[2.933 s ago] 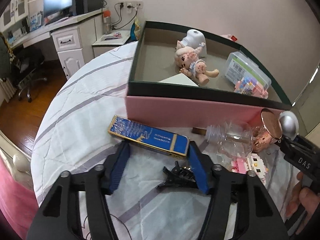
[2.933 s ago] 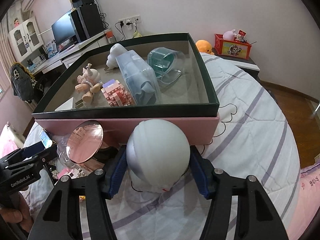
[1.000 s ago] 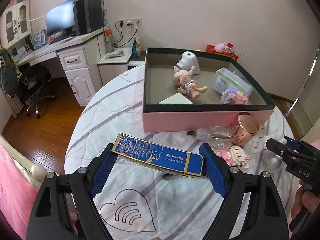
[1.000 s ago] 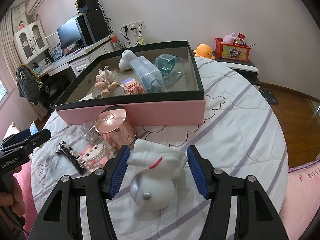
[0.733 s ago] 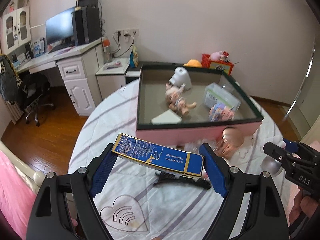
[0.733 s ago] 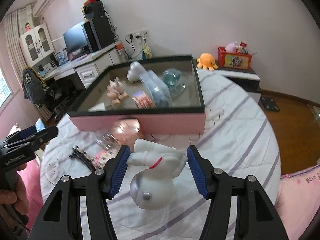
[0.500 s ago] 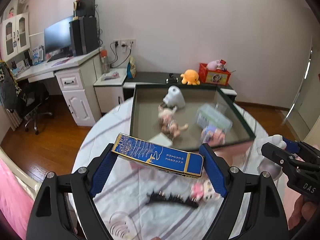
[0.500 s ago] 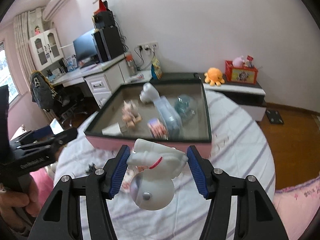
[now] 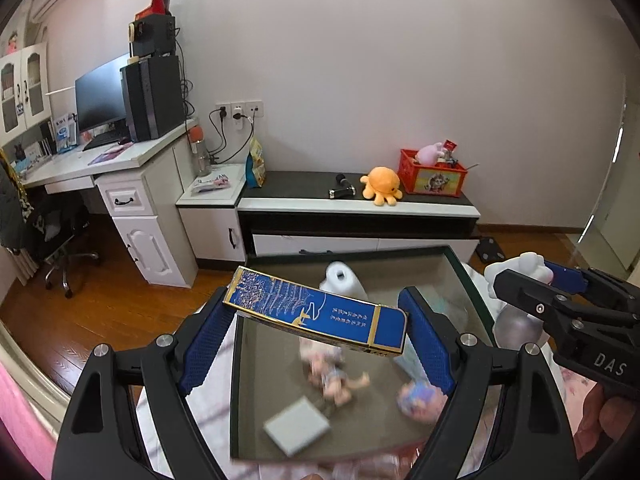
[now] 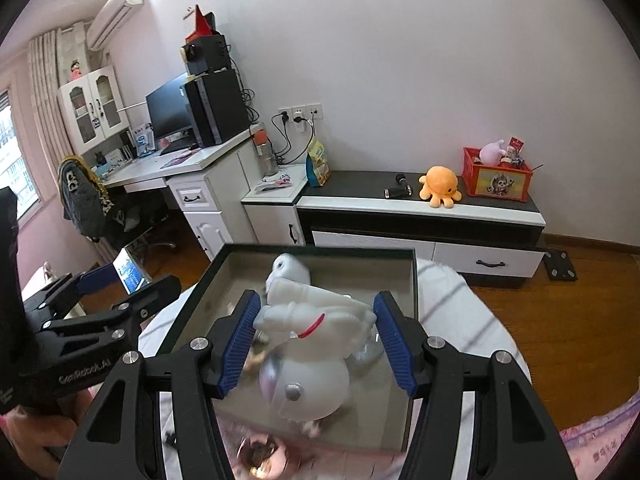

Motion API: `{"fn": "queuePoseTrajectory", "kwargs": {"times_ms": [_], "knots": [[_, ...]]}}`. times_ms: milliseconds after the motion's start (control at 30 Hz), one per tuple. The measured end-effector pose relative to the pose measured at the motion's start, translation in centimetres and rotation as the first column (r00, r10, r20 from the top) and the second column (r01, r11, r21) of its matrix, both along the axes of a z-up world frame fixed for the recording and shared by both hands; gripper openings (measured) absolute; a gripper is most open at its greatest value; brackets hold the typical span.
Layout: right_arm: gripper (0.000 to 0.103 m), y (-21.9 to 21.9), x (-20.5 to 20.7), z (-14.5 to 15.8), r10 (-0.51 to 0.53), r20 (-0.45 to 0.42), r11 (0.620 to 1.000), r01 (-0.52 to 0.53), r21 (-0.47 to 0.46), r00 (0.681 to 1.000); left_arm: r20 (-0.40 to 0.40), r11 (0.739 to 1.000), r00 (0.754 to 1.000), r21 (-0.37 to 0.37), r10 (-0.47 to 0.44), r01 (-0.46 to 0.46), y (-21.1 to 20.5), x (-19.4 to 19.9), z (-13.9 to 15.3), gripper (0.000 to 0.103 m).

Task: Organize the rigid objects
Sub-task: 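Lift the blue pen box and white robot figure into the pink box, release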

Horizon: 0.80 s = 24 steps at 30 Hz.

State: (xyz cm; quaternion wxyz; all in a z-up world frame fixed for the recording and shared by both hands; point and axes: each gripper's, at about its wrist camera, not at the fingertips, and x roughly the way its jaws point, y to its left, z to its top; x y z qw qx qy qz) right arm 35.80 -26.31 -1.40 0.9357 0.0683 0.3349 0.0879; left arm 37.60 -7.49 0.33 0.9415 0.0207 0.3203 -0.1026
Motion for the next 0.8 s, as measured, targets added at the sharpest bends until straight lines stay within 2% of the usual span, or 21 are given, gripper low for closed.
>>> {"fn": "queuePoseTrajectory", "kwargs": {"times_ms": [233,433,700,767,800], "knots": [[0.06,-0.4,5.8,-2.4,-0.004,-0.064,1.0,0.003,-0.013,0.998,-0.027,0.999,0.999,0.024,0.035,-0.034,-1.3,5.5,-2.4,0.085],[0.06,-1.1,9.5,-6.1,-0.013,-0.161,1.0,0.013,-0.002,0.987,-0.103,0.999,0.994,0.027,0.035,-0.032,-2.1,9.3,-5.5,0.085],[0.061,-1.7,10.5,-8.2,-0.025,-0.217,1.0,0.025,-0.003,0.976,-0.164,0.999,0.986,0.041,0.008,-0.001,-2.9,10.5,-7.4,0.086],[0.067,-1.5,10.3,-8.2,-0.019,-0.221,1.0,0.018,-0.004,0.975,-0.162,0.999,0.987,0.054,0.013,-0.005,-2.8,10.4,-7.4,0.087],[0.077,-1.6,10.0,-8.1,-0.033,-0.216,0.999,0.031,-0.012,0.976,-0.157,0.998,0.987,0.061,0.025,-0.015,-2.7,10.2,-7.3,0.09]]}}
